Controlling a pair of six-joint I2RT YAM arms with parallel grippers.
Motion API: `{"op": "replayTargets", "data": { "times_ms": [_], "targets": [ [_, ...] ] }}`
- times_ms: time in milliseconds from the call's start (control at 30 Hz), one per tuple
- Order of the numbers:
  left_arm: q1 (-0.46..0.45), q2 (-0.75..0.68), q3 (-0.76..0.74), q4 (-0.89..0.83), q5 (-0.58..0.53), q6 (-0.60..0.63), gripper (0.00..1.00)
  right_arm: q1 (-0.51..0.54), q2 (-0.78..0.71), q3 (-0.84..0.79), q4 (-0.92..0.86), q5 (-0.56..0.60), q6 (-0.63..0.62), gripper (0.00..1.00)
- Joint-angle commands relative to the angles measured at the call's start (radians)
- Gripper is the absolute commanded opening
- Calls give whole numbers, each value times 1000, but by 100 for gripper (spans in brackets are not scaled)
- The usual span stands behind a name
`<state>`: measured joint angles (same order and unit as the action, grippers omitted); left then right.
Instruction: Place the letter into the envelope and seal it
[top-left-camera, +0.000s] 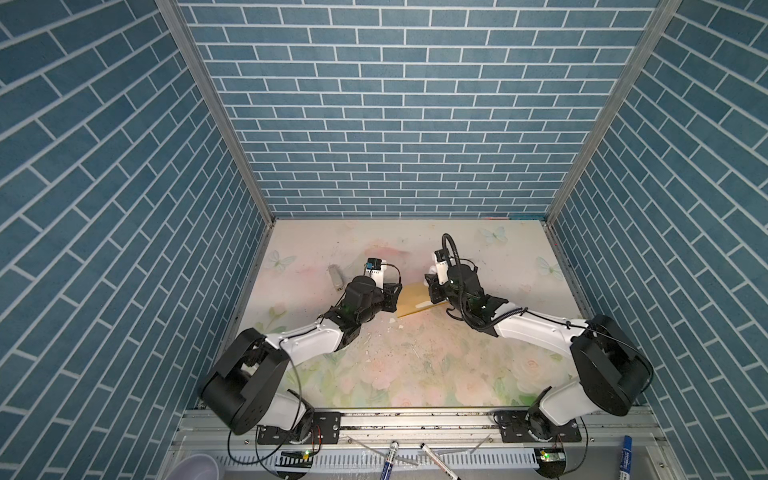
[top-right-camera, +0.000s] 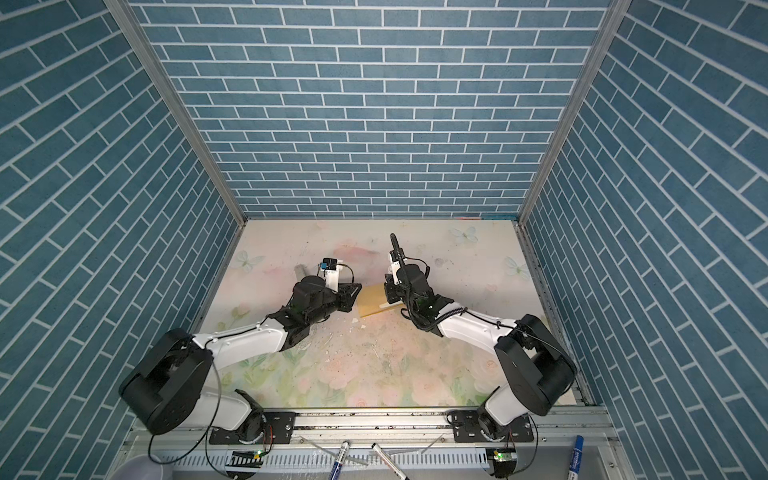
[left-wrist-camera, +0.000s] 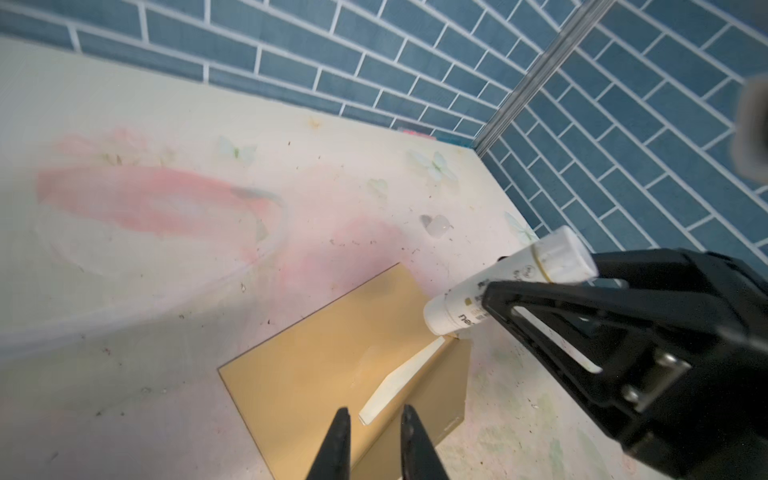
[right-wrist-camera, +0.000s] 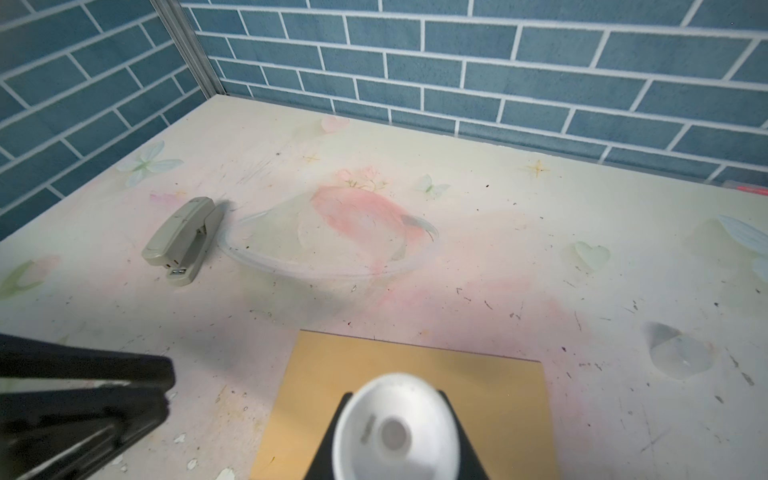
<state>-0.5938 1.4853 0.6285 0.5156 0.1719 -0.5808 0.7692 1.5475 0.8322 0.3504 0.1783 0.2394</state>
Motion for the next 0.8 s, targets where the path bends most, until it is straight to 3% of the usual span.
{"op": "replayTargets", "data": {
  "times_ms": [0,167,333,467,767],
  "targets": [
    [24,91,34,-30,101,-188,14,-2,45,11,73,20,23,0],
    [28,237,116,-5,200,-257,6,-1,111,44,71,5,29,0],
    [28,315,154,-17,239,-284,4,-5,160,67,76,-13,49,0],
    [28,341,171,-64,227,-292,0,-7,192,83,90,-33,61,0],
    [25,368,190,-190,190,-268,0,-8,231,104,93,-57,64,0]
  ]
}}
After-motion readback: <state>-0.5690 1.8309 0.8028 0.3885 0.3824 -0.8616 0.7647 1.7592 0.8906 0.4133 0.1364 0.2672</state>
